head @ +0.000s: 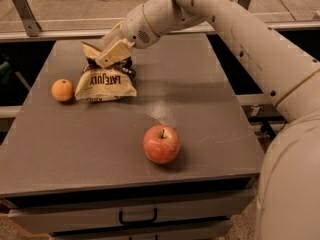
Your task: Move brown chip bag near orange
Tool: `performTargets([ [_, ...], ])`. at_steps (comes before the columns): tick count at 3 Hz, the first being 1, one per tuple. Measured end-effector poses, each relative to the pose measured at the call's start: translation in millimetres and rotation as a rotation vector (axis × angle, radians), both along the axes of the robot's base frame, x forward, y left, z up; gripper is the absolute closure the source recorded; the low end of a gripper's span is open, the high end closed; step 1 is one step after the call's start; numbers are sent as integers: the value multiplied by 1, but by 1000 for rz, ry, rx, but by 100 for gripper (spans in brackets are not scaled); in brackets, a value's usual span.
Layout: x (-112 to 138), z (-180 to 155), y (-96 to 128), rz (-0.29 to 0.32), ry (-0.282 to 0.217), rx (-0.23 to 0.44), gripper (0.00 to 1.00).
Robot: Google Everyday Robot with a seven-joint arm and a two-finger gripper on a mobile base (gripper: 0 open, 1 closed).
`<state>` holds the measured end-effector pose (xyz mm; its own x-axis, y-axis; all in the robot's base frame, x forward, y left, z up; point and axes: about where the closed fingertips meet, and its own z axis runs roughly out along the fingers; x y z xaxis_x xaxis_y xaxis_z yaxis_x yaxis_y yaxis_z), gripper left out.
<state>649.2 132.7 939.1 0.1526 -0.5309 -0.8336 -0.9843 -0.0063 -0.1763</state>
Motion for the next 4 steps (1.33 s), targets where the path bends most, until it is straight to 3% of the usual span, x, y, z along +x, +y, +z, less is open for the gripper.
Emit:
performTargets([
  [1, 2, 4, -6, -19, -16, -10, 0],
  [2, 22, 38, -48, -124, -107, -34, 0],
  [3, 38, 89, -119, -322, -259, -107, 0],
  [4, 36, 167, -188, -534, -476, -202, 0],
])
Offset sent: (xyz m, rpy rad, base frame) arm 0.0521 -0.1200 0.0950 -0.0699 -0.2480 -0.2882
